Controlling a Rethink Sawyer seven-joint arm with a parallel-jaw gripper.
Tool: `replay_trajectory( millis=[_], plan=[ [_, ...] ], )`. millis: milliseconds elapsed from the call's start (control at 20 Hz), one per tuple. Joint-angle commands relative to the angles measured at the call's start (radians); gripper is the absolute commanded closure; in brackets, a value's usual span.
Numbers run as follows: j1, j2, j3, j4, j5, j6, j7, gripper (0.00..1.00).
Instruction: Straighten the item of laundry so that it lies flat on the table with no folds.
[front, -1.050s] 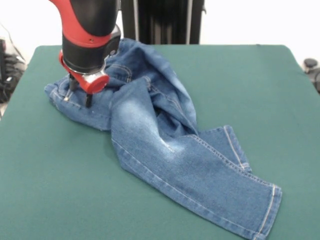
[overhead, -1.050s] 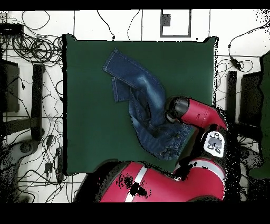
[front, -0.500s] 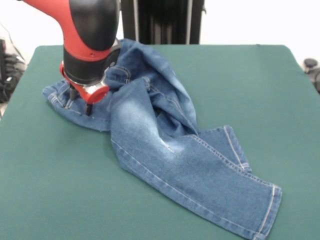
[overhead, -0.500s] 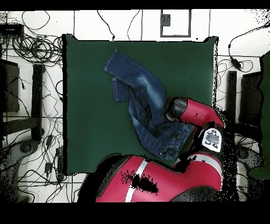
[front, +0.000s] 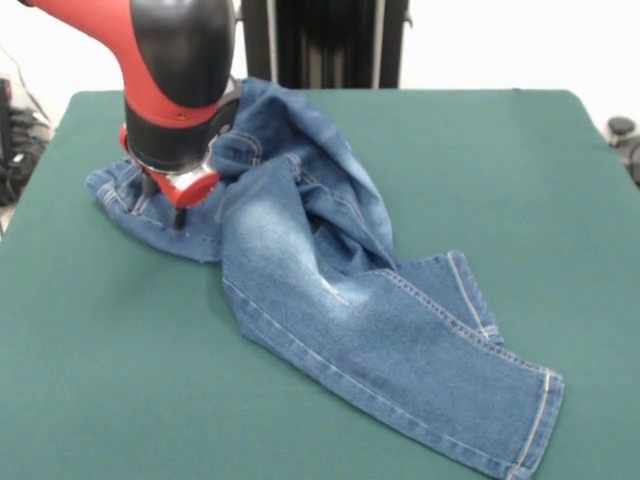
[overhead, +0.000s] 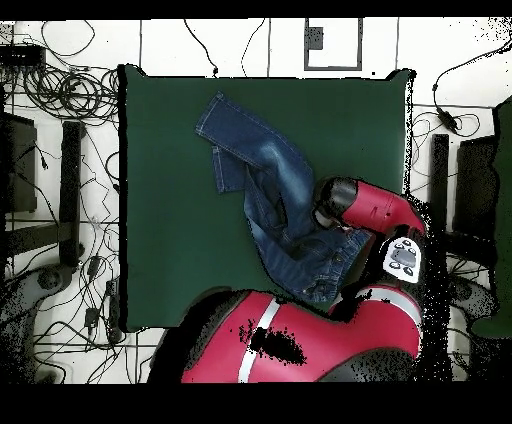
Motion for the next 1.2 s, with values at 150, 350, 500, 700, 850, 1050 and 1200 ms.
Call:
replay_trajectory(
  millis=[150, 350, 500, 700, 850, 1050, 1200],
  plan=[
    [0.030, 0.023, -0.008, -0.031, -0.069, 0.409, 0.008, 0.00],
    [0.018, 0.006, -0.007, 0.004, -0.095, 0.417, -0.013, 0.00],
    [0.021, -0.039, -0.011, 0.063, -0.113, 0.401, -0.002, 0.00],
    [0.029, -0.072, -0.004, 0.119, -0.120, 0.350, 0.039, 0.00],
    [0.022, -0.051, 0.016, 0.100, -0.115, 0.320, 0.069, 0.00],
    [0.019, -0.030, 0.035, 0.098, -0.105, 0.267, 0.104, 0.00],
    [0.022, -0.036, 0.040, 0.103, -0.098, 0.258, 0.113, 0.00]
  ],
)
